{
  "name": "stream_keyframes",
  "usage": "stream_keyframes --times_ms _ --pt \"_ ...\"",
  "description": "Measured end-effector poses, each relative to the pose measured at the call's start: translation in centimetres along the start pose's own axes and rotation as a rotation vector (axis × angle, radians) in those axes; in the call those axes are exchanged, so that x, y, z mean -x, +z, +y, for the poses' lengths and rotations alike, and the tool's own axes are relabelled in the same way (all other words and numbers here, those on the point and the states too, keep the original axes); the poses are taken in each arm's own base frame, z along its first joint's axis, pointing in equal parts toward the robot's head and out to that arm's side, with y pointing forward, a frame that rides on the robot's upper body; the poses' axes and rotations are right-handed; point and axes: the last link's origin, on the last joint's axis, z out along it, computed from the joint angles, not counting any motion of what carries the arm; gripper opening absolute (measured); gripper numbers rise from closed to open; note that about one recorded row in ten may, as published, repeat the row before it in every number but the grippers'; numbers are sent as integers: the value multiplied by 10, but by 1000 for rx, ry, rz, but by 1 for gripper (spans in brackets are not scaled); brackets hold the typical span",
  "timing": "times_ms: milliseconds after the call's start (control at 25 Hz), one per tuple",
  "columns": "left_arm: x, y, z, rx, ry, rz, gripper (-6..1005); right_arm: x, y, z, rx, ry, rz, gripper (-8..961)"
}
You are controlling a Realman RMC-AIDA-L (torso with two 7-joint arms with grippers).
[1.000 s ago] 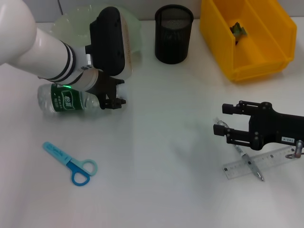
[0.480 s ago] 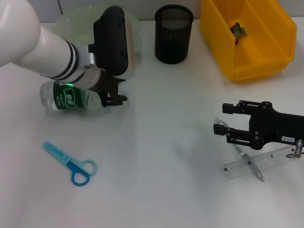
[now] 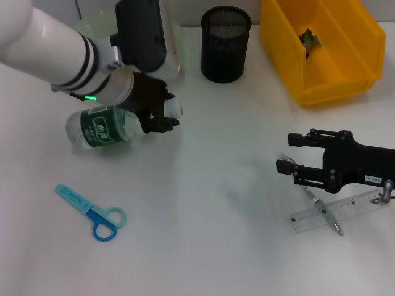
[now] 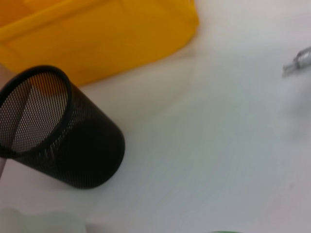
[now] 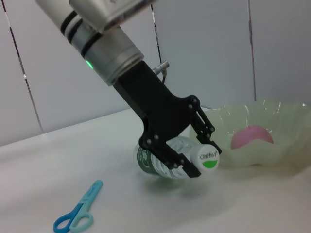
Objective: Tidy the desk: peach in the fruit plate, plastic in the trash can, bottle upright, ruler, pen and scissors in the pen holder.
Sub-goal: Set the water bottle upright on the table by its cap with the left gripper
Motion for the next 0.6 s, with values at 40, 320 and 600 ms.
stream_keyframes --times_ms 40,320,600 --pt "0 0 0 0 0 0 444 0 0 0 0 0 0 644" --pt "-3 -19 -6 50 -91 91 447 1 1 0 2 -5 -2 643" --pt "-1 -34 -16 61 -196 183 450 1 1 -1 2 -6 -2 642"
